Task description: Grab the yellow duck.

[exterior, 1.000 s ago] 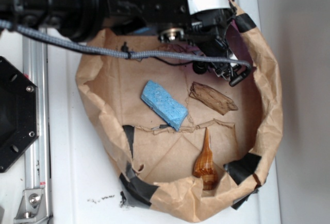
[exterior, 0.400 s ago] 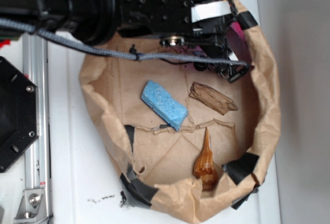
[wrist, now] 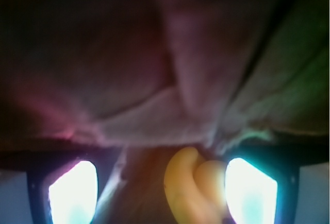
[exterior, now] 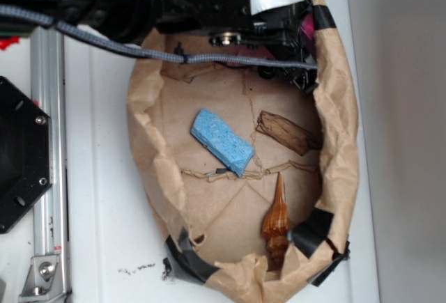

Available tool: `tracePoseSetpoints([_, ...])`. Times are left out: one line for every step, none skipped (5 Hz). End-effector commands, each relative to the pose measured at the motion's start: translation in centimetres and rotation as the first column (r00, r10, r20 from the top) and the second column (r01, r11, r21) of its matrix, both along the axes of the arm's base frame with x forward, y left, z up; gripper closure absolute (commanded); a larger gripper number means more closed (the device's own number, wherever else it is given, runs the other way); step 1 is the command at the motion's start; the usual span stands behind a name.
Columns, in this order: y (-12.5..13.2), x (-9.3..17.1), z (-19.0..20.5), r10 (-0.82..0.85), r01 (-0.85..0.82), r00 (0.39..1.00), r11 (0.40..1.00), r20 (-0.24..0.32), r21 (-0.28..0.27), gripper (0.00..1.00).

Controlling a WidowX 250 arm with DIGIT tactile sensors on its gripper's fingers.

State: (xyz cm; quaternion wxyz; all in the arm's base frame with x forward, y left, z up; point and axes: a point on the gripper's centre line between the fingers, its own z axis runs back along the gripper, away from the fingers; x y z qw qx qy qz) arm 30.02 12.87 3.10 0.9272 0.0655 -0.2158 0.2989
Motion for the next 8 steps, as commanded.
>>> tracePoseSetpoints([1.7,-0.8,0.5,0.077,-0.077,0.997,0.997,0.002,-0.009,0.0])
tracePoseSetpoints([1.7,-1.3,0.1,0.076,-0.076,0.997,0.997,-0.013,-0.013,0.0])
tracePoseSetpoints([1.0,-2.2,-0.3,0.059,-0.06,0.998,0.998,-0.033,-0.016,0.0])
tracePoseSetpoints([0.1,-2.9,-0.3,0.034,-0.034,0.999,0.999,-0.034,-0.019,0.0])
tracePoseSetpoints([-0.6,-3.2,-0.3,0.012,-0.013,0.999,1.0,-0.033,-0.017,0.0])
tracePoseSetpoints([-0.9,-3.1,-0.3,0.005,-0.005,1.0,1.0,-0.031,-0.012,0.0])
tracePoseSetpoints([-1.0,-2.8,-0.3,-0.002,0.002,0.999,1.0,-0.033,-0.007,0.0])
tracePoseSetpoints([-0.9,-2.6,-0.7,0.019,-0.02,0.999,1.0,-0.037,-0.023,1.0])
